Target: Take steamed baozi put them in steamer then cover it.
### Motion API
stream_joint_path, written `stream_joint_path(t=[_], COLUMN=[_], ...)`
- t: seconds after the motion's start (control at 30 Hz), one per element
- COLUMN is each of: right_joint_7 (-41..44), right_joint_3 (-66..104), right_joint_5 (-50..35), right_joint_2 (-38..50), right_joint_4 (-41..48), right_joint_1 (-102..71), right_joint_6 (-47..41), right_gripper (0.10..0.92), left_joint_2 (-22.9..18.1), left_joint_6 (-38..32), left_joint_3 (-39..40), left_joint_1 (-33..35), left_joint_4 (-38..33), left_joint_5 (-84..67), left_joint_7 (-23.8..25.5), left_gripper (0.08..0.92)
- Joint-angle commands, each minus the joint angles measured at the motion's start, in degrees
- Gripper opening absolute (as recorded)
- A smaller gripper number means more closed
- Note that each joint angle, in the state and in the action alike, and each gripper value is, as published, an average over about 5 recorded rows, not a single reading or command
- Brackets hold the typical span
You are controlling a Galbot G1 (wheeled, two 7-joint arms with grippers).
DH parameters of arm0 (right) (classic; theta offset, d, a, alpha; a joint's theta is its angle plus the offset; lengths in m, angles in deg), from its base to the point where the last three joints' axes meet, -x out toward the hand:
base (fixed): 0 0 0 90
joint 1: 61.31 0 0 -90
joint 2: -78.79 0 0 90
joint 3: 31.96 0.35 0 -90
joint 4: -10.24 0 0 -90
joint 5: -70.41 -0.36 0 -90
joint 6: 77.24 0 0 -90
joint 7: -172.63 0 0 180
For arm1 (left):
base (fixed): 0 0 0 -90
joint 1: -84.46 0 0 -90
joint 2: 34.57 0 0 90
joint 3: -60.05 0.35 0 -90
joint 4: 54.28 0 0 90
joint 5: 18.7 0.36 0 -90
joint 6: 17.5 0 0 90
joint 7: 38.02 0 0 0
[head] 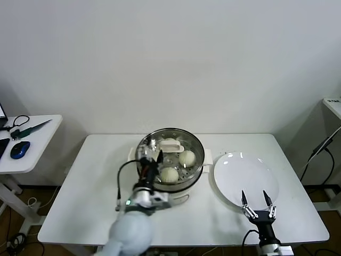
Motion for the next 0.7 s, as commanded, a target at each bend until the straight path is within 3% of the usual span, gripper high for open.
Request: stream_joint_path(t=[0.03,0.17,0.33,0.47,0.7], right_joint_7=[-3.28,-3.25,-3.12,-3.24,-3.27], right_joint_3=[-1.67,-1.68,-2.09,-2.19,-2.25], right_joint_5=[-0.59,-1.14,-2.04,-2.45,-3.07], right_joint_2=[2.29,2.41,2.53,2.39,2.30], right_joint_4=[-1.09,-0.77,-0.16,-0.37,-0.32], right_joint_1=[-0.25,-0.31,-0.07,-0.02,-0.03], right_joint_6=[-0.31,0.72,1.40,1.36,1.12], right_gripper=[0.823,0.823,0.823,0.823,0.823], left_joint_2=[2.36,2.46,4.46,6.24,3.04], left_joint_6=[-4.56,-15.39,-27.37,-35.43,-39.61], left_joint_3=[-5.15,-20.73,-38.42,-40.50,-35.55], left_joint_1=[3.42,8.50,17.96,23.58,24.36], left_joint_4=[-5.08,-6.21,-3.31,2.36,12.23], left_joint_5=[-16.20,-39.80,-61.22,-68.55,-68.06], left_joint_7=[-6.47,-11.09,-9.31,-8.26,-6.28], left_gripper=[0.822,0.823,0.823,0.823,0.823])
